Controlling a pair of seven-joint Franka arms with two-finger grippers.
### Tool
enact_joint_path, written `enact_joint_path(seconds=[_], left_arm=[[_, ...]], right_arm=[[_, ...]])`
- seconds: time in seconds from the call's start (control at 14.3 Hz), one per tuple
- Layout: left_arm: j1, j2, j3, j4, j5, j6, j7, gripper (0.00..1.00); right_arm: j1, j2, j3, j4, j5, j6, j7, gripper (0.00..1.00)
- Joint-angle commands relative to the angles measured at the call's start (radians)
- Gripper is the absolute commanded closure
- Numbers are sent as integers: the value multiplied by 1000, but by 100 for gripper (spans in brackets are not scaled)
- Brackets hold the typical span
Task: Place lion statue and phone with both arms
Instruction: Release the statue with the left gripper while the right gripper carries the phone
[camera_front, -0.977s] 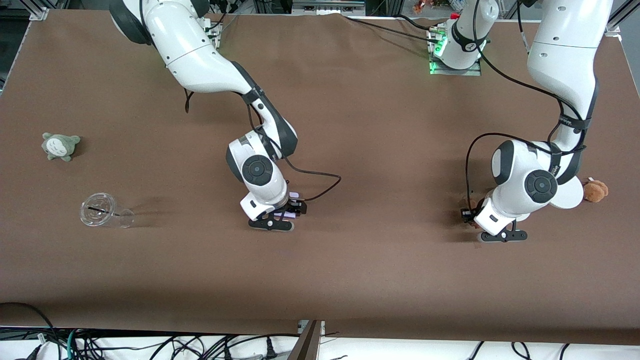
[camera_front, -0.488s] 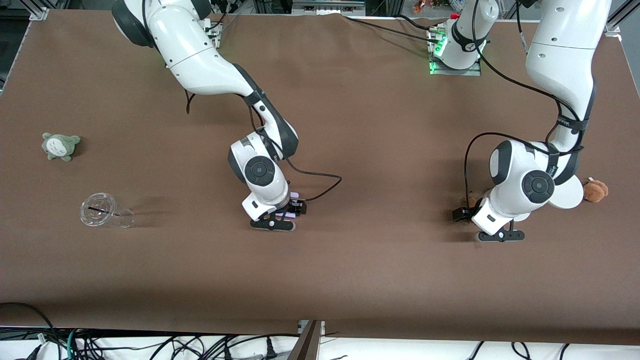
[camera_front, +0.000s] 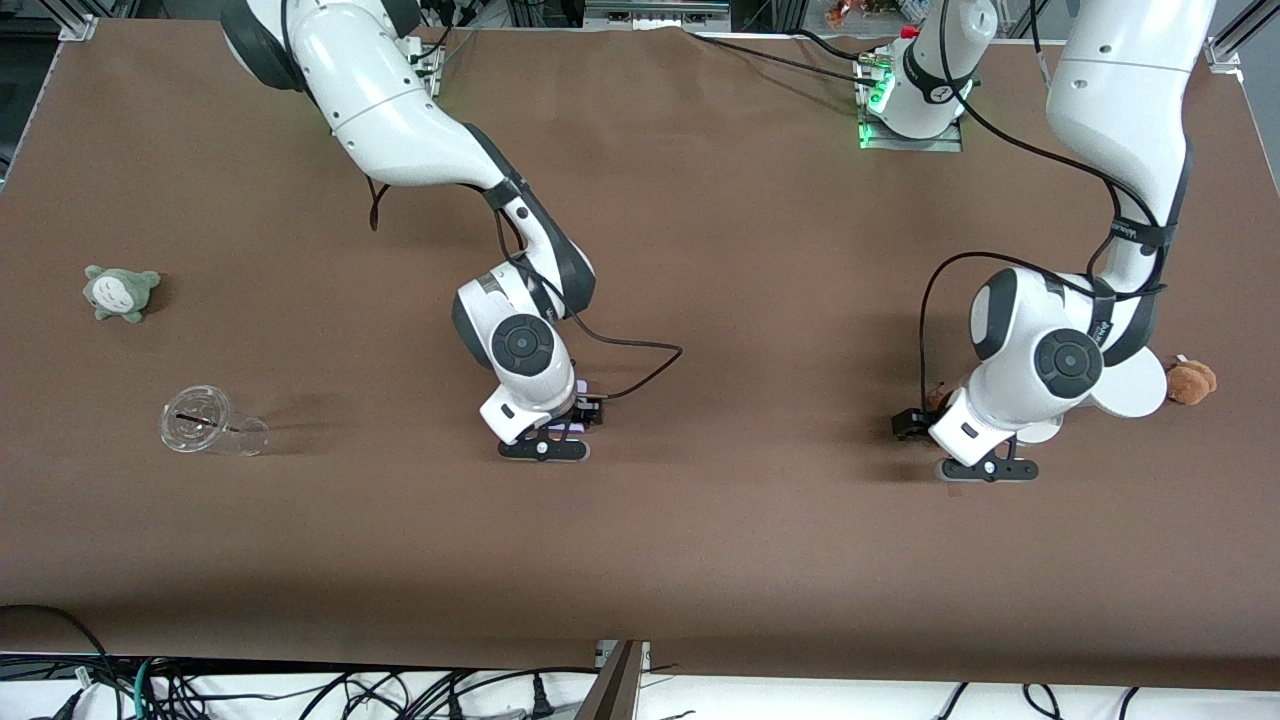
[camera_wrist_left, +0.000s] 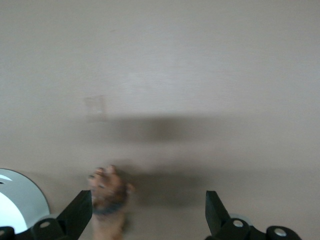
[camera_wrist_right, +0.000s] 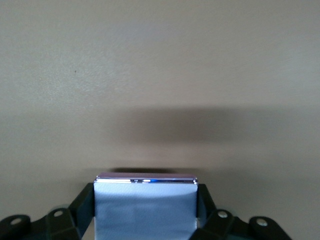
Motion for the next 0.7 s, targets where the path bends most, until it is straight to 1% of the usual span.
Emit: enact_joint_path(seconds=[0.0,0.07,0.14,0.28,0.35,0.42,0.56,0.63], left_arm=[[-15,-25,10,107,26,-175,-8,0],[-12,-36,10,147,26,-235,-3,0],[-6,-56,10,169,26,-272,2,0],[-3,-97,13,180,26,-294,3,0],[2,-116,15,180,26,-297,3,0],[23,-145,15,178,26,-320,6,0],[40,-200,13,183,24,-410,46,0],[43,-270,12,178,21,-477,83,0]], right_arm=[[-53,-146,11,-3,34,-166,-93,90],[-58,-198,4,-9,68,-217,-128,93],[-64,-235,-4,-17,76,-272,-156,94],[-90,-309,-19,-38,77,-372,-211,99],[-107,-343,-30,-53,77,-406,-248,99],[-118,-378,-51,-79,77,-430,-295,99],[-127,-435,-119,-142,80,-435,-422,99],[-135,-443,-172,-170,93,-427,-504,99]])
